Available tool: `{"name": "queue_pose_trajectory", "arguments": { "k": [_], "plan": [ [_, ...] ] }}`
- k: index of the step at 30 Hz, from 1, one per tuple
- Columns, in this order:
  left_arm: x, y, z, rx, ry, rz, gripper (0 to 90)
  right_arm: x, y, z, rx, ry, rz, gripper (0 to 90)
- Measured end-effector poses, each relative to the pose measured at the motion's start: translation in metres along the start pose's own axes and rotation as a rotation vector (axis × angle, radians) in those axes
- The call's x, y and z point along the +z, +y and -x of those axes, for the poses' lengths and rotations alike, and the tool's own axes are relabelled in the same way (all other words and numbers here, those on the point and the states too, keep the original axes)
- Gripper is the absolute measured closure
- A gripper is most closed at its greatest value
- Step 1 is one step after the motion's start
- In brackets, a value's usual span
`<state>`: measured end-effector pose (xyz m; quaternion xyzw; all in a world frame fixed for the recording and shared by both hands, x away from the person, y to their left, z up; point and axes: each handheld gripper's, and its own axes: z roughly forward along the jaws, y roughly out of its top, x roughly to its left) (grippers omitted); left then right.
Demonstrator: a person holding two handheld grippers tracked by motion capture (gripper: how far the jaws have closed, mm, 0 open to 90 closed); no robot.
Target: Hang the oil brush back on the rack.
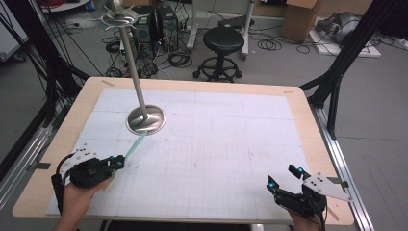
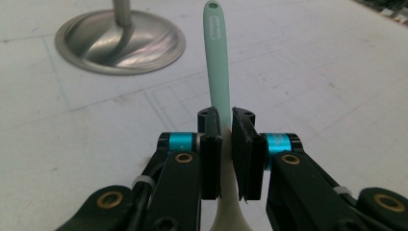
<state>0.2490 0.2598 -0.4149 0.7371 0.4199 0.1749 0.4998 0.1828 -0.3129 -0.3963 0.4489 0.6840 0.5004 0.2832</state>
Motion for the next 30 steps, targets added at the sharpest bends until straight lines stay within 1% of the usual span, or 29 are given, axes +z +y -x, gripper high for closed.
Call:
{"name": "queue_pose_trajectory", "arguments": {
  "k": [2,3,4,5,6,7,9,10,11,12,13,14,15,16,17,18,19,20,21,22,23,24,25,26,27,29,30],
  "plan": [
    [0.000,0.000,0.001,0.002,-0.001,0.008,81.9,0.000,0.001,-0.001,0.003,0.008,0.003,16.9],
    [-0.001,0.003,0.006,0.011,-0.014,0.034,81.9,0.001,0.002,-0.002,0.012,0.022,0.010,16.9],
    [-0.001,0.003,0.006,0.011,-0.014,0.034,81.9,0.001,0.002,-0.002,0.012,0.022,0.010,16.9],
    [-0.002,0.006,0.013,0.031,-0.021,0.064,81.8,0.002,0.003,-0.004,0.022,0.039,0.011,16.7],
    [-0.002,0.006,0.013,0.031,-0.021,0.064,81.8,0.002,0.003,-0.004,0.022,0.039,0.011,16.7],
    [-0.003,0.009,0.020,0.054,-0.030,0.079,81.8,0.005,0.004,-0.007,0.032,0.054,0.008,16.2],
    [-0.003,0.012,0.029,0.077,-0.046,0.095,81.9,0.007,0.005,-0.009,0.036,0.066,0.005,16.2],
    [-0.003,0.012,0.029,0.077,-0.046,0.095,81.9,0.008,0.006,-0.011,0.032,0.072,0.007,16.1],
    [-0.003,0.015,0.038,0.099,-0.064,0.108,81.8,0.008,0.007,-0.013,0.032,0.089,0.013,16.2],
    [-0.003,0.015,0.038,0.099,-0.064,0.108,81.8,0.008,0.007,-0.013,0.032,0.089,0.013,16.2],
    [-0.002,0.017,0.047,0.118,-0.083,0.123,81.8,0.008,0.009,-0.015,0.044,0.128,0.033,16.2],
    [-0.002,0.017,0.047,0.118,-0.083,0.123,81.8,0.008,0.009,-0.015,0.044,0.128,0.033,16.2],
    [0.000,0.018,0.056,0.147,-0.097,0.129,81.8,0.009,0.011,-0.018,0.057,0.162,0.056,16.2],
    [0.000,0.018,0.056,0.147,-0.097,0.129,81.9,0.009,0.011,-0.018,0.057,0.162,0.056,16.2],
    [0.002,0.019,0.065,0.172,-0.111,0.134,81.8,0.012,0.013,-0.022,0.057,0.179,0.068,16.1],
    [0.002,0.019,0.065,0.172,-0.111,0.134,81.8,0.012,0.013,-0.022,0.057,0.179,0.068,16.1],
    [0.005,0.020,0.073,0.185,-0.130,0.137,81.8,0.016,0.014,-0.027,0.056,0.191,0.065,16.1],
    [0.005,0.020,0.073,0.185,-0.130,0.137,81.9,0.016,0.014,-0.027,0.056,0.191,0.065,16.1],
    [0.007,0.020,0.078,0.197,-0.142,0.135,81.9,0.017,0.015,-0.029,0.055,0.200,0.065,16.1],
    [0.008,0.020,0.083,0.206,-0.153,0.137,81.8,0.021,0.018,-0.036,0.043,0.224,0.062,16.1],
    [0.010,0.021,0.087,0.213,-0.162,0.138,81.9,0.023,0.019,-0.038,0.034,0.231,0.062,16.1],
    [0.010,0.021,0.087,0.213,-0.162,0.138,81.9,0.023,0.019,-0.038,0.034,0.231,0.062,16.1],
    [0.011,0.021,0.092,0.216,-0.174,0.142,81.9,0.027,0.023,-0.046,0.022,0.253,0.058,16.1],
    [0.011,0.021,0.092,0.216,-0.174,0.142,81.9,0.027,0.023,-0.046,0.022,0.253,0.058,16.1],
    [0.012,0.022,0.096,0.218,-0.189,0.147,81.8,0.032,0.026,-0.052,0.022,0.276,0.052,16.1],
    [0.013,0.022,0.100,0.220,-0.201,0.156,81.8,0.036,0.028,-0.058,0.017,0.302,0.050,16.1],
    [0.013,0.022,0.100,0.220,-0.201,0.156,81.8,0.039,0.030,-0.061,0.018,0.315,0.051,16.1]
  ]
}}
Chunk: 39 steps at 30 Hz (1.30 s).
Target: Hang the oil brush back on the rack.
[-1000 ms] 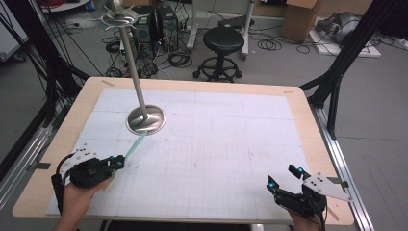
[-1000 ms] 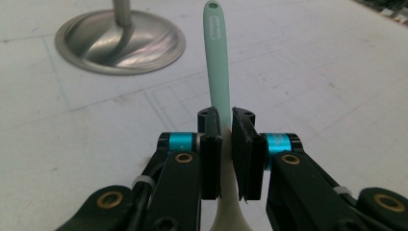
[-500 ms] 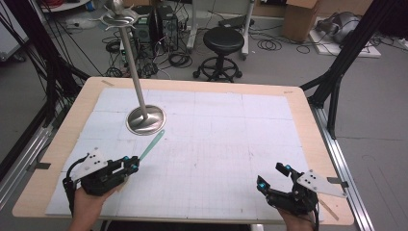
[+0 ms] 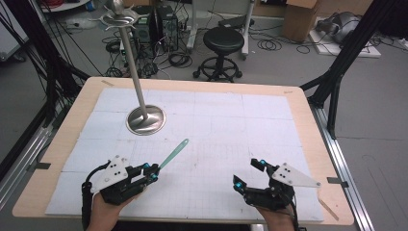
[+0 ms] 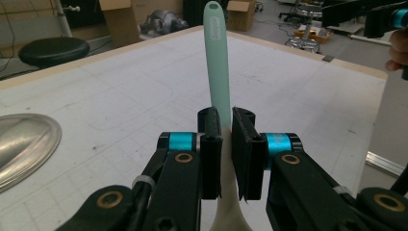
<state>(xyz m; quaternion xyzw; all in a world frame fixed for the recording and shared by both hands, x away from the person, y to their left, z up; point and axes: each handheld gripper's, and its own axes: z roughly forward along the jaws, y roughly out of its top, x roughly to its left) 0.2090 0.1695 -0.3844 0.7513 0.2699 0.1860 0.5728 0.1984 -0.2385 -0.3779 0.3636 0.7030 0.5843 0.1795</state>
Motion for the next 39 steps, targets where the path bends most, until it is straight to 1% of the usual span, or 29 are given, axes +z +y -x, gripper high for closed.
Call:
{"name": "queue_pose_trajectory", "arguments": {
  "k": [1,2,3,7,8,9,10,11,15,16,18,19,20,22,26,27,34,35,39],
  "plan": [
    [0.002,0.001,0.004,0.006,-0.003,0.004,81.8,0.004,0.001,-0.003,0.003,0.017,-0.001,16.1],
    [0.002,0.001,0.004,0.006,-0.003,0.004,81.8,0.004,0.001,-0.003,0.003,0.017,-0.001,16.1],
    [0.003,0.002,0.007,0.007,-0.009,0.015,81.9,0.011,0.003,-0.007,0.012,0.047,-0.003,16.1],
    [0.005,0.004,0.012,0.011,-0.024,0.023,81.8,0.025,0.006,-0.014,0.014,0.085,-0.011,16.1],
    [0.006,0.005,0.014,0.017,-0.033,0.023,81.8,0.025,0.006,-0.014,0.014,0.085,-0.011,16.1],
    [0.008,0.006,0.017,0.021,-0.039,0.025,81.8,0.034,0.010,-0.018,0.018,0.105,-0.021,16.1],
    [0.008,0.006,0.017,0.021,-0.039,0.025,81.8,0.034,0.010,-0.018,0.018,0.105,-0.021,16.1],
    [0.010,0.006,0.020,0.026,-0.052,0.024,81.8,0.042,0.013,-0.021,0.024,0.129,-0.016,16.3],
    [0.014,0.008,0.025,0.028,-0.067,0.030,81.7,0.055,0.019,-0.027,0.028,0.166,-0.019,17.4],
    [0.014,0.008,0.025,0.028,-0.070,0.031,81.8,0.059,0.020,-0.029,0.025,0.174,-0.021,17.9],
    [0.015,0.008,0.026,0.027,-0.075,0.030,81.7,0.066,0.023,-0.032,0.018,0.203,-0.025,24.1],
    [0.015,0.008,0.026,0.027,-0.075,0.030,81.7,0.070,0.024,-0.034,0.017,0.215,-0.029,24.4],
    [0.016,0.008,0.027,0.027,-0.076,0.030,81.7,0.070,0.024,-0.034,0.017,0.215,-0.029,24.4],
    [0.017,0.008,0.028,0.028,-0.083,0.030,81.7,0.078,0.027,-0.038,0.016,0.223,-0.038,24.6],
    [0.018,0.009,0.029,0.032,-0.088,0.026,81.7,0.084,0.029,-0.040,0.017,0.233,-0.041,26.1],
    [0.018,0.010,0.030,0.034,-0.093,0.024,81.7,0.086,0.032,-0.041,0.021,0.244,-0.039,27.5],
    [0.021,0.011,0.032,0.034,-0.101,0.018,81.6,0.091,0.035,-0.044,0.033,0.265,-0.037,31.4],
    [0.021,0.011,0.032,0.033,-0.100,0.018,81.5,0.091,0.036,-0.044,0.049,0.276,-0.033,33.1],
    [0.022,0.012,0.033,0.032,-0.099,0.014,81.5,0.090,0.036,-0.043,0.062,0.286,-0.025,34.9]
  ]
}}
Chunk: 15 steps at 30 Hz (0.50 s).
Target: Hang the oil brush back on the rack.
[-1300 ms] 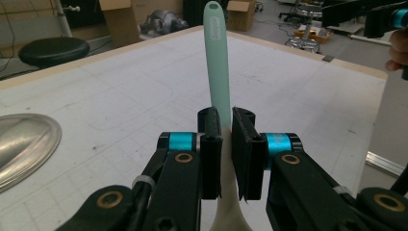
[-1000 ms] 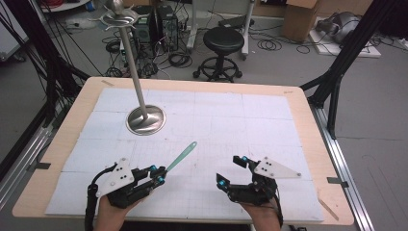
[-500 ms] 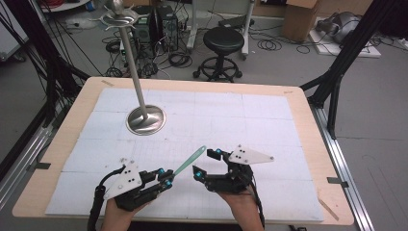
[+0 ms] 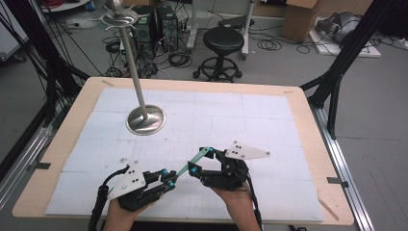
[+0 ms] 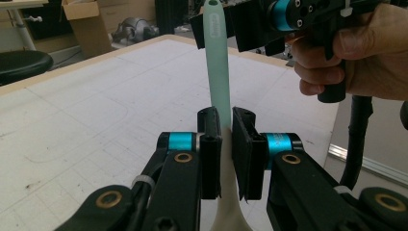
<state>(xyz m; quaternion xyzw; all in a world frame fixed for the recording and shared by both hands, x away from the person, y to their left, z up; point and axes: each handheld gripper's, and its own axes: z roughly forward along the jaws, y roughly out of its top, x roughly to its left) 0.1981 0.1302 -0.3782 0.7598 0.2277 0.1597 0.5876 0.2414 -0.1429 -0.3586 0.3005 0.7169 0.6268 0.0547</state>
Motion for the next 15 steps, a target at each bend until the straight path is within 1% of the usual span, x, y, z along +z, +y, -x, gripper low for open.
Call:
{"name": "queue_pose_trajectory", "arguments": {
  "k": [3,4,5,6,8,9,10,13,15],
  "plan": [
    [0.0011,-0.0003,0.0008,0.000,0.004,-0.002,81.5,-0.0005,0.0008,0.0000,0.014,0.008,0.012,37.0],
    [0.0012,-0.0003,0.0009,0.004,0.003,-0.005,81.5,-0.0011,0.0018,-0.0002,0.020,0.018,0.016,39.7],
    [0.0012,-0.0003,0.0009,0.004,0.003,-0.005,81.5,-0.0011,0.0018,-0.0002,0.020,0.018,0.016,39.7],
    [0.0013,-0.0003,0.0012,0.004,0.003,-0.005,81.5,-0.0019,0.0030,-0.0007,0.020,0.022,0.022,42.5],
    [0.0014,-0.0003,0.0019,0.003,0.003,-0.001,81.4,-0.0022,0.0034,-0.0009,0.024,0.025,0.025,43.9],
    [0.0014,-0.0002,0.0022,0.002,0.001,0.000,81.5,-0.0024,0.0039,-0.0010,0.028,0.034,0.034,45.5],
    [0.0011,0.0000,0.0029,0.005,0.003,-0.001,81.5,-0.0025,0.0049,-0.0027,0.030,0.044,0.038,49.0],
    [0.0008,0.0002,0.0033,0.007,0.000,0.000,81.4,-0.0019,0.0059,-0.0040,0.021,0.050,0.032,51.3],
    [0.0007,0.0001,0.0033,0.008,0.001,0.000,81.4,-0.0018,0.0071,-0.0059,0.009,0.051,0.036,54.9]
  ]
}}
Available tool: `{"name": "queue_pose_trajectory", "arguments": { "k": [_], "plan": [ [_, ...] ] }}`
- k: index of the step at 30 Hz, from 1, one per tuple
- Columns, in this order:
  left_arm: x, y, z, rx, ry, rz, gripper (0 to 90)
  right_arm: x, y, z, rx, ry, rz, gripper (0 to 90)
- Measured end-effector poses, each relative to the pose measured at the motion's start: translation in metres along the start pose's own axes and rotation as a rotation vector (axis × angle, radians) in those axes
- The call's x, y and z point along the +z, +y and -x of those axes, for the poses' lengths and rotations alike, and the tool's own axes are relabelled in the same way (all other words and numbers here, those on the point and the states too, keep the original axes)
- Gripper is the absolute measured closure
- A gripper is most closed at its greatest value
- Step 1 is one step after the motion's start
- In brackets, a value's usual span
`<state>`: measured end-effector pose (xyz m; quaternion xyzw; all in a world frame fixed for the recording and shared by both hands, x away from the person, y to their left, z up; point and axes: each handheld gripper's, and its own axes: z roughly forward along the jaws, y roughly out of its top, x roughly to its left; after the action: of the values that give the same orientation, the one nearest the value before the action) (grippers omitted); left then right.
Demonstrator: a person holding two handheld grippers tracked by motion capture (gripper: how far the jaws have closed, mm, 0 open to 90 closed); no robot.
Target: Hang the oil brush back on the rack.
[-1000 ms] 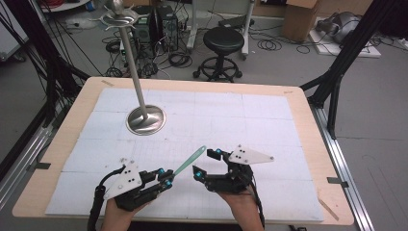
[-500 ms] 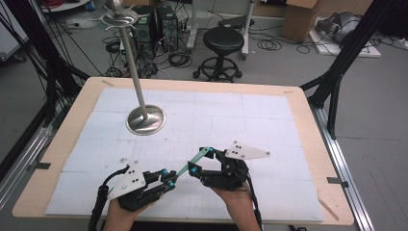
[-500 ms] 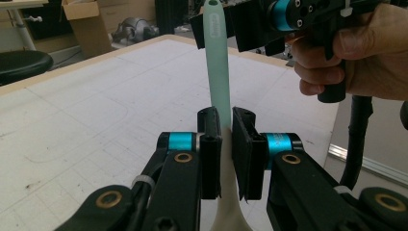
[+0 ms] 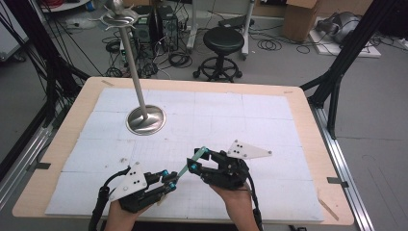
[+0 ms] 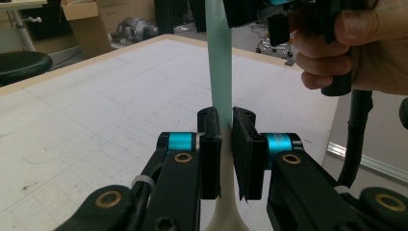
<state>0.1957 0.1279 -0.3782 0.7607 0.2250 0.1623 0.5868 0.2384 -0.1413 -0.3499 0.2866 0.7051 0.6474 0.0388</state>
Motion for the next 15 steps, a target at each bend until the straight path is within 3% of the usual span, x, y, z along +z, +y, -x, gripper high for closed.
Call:
{"name": "queue_pose_trajectory", "arguments": {
  "k": [15],
  "plan": [
    [0.0019,-0.0008,0.0021,0.009,-0.009,0.001,81.2,-0.0035,0.0027,-0.0026,0.001,0.040,0.023,71.8]
  ]
}}
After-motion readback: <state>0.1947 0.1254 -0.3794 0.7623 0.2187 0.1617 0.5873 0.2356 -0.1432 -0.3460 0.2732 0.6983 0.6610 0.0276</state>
